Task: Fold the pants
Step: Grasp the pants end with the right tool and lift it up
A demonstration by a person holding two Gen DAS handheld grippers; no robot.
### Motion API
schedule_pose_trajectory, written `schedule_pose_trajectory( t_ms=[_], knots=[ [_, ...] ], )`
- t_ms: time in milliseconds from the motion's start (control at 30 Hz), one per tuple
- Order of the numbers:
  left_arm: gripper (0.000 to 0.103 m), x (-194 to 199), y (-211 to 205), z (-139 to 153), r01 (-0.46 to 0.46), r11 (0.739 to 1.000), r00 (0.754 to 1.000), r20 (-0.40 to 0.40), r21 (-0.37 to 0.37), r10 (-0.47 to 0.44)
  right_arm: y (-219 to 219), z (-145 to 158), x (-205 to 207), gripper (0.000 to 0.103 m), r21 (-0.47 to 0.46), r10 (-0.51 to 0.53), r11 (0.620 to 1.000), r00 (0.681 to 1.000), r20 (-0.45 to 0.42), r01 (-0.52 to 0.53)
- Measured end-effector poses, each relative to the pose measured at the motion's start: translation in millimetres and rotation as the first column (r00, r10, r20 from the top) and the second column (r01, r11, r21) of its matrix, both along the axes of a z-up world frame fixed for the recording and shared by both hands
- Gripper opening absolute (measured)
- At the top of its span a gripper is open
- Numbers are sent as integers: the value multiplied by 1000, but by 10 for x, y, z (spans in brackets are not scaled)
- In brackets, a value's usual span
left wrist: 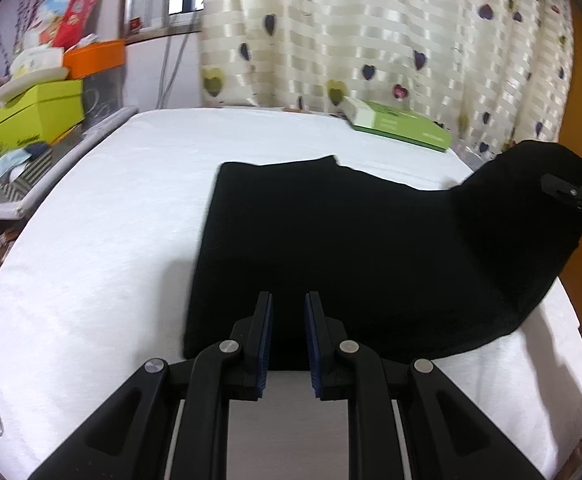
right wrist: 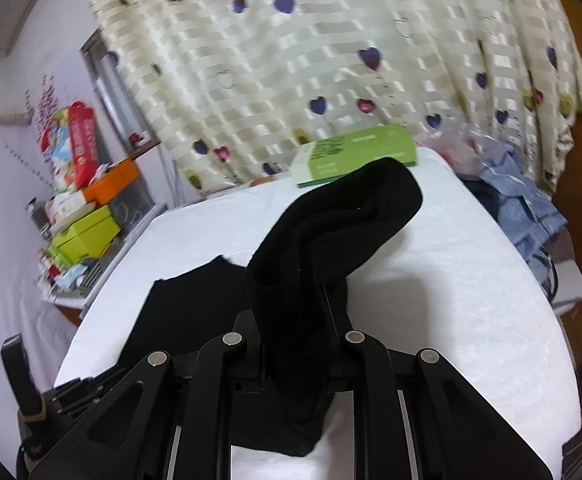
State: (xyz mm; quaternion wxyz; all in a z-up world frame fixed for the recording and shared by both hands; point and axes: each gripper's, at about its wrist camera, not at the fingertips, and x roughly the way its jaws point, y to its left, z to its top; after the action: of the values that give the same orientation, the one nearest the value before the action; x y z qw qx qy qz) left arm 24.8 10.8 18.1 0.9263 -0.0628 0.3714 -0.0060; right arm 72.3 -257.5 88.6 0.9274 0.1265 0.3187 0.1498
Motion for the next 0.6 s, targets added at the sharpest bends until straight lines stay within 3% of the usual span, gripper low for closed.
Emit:
schedule_pose_trajectory(
  t_ms=[367,600],
  knots=[
    [18,7,273,-41,-50,998,999,-4,-28,50,582,196,48,17,-30,142,990,989,36,-141],
    [18,-85,443,-67,-78,996,997,-4,-46,78,1284,99,209,17,-96,293,952,956,8,-290]
  ],
)
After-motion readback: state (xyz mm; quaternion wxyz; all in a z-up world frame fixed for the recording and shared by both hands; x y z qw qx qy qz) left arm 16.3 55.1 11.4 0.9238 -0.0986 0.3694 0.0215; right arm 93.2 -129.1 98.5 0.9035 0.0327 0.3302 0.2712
